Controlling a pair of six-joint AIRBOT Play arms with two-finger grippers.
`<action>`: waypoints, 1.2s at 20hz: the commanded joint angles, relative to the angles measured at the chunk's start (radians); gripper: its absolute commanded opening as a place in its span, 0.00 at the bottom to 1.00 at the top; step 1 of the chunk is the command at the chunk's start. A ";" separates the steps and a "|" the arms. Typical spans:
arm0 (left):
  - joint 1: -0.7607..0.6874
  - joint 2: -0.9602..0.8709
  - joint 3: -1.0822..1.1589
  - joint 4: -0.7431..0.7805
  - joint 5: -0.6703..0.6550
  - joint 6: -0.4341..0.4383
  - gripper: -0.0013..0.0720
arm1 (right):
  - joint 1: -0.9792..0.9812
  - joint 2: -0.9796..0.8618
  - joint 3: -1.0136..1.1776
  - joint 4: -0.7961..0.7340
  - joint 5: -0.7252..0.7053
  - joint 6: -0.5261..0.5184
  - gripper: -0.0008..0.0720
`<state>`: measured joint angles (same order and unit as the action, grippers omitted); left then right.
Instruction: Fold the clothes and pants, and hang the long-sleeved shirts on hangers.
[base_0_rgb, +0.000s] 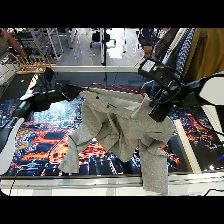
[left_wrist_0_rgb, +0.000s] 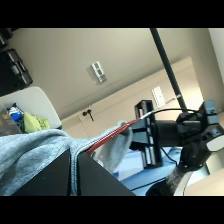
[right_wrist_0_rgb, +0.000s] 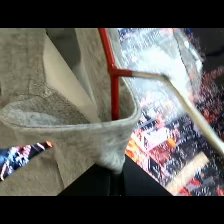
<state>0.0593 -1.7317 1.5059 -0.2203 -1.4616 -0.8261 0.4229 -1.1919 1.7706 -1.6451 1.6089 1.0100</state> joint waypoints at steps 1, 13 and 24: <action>0.002 0.006 0.000 -0.027 -0.002 0.004 0.03 | 0.000 -0.033 -0.066 -0.122 0.018 -0.020 0.05; -0.082 0.010 0.240 0.170 0.031 -0.101 0.03 | 0.091 -0.238 -0.162 -0.269 -0.342 0.237 0.05; -0.286 0.121 0.378 0.423 -0.018 -0.208 0.62 | -0.011 -0.216 -0.029 -0.022 -0.436 0.592 0.05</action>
<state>-0.1925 -1.6421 1.8748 0.1547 -1.4548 -1.0222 0.4526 -1.4399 1.6844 -1.7947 1.1770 1.5639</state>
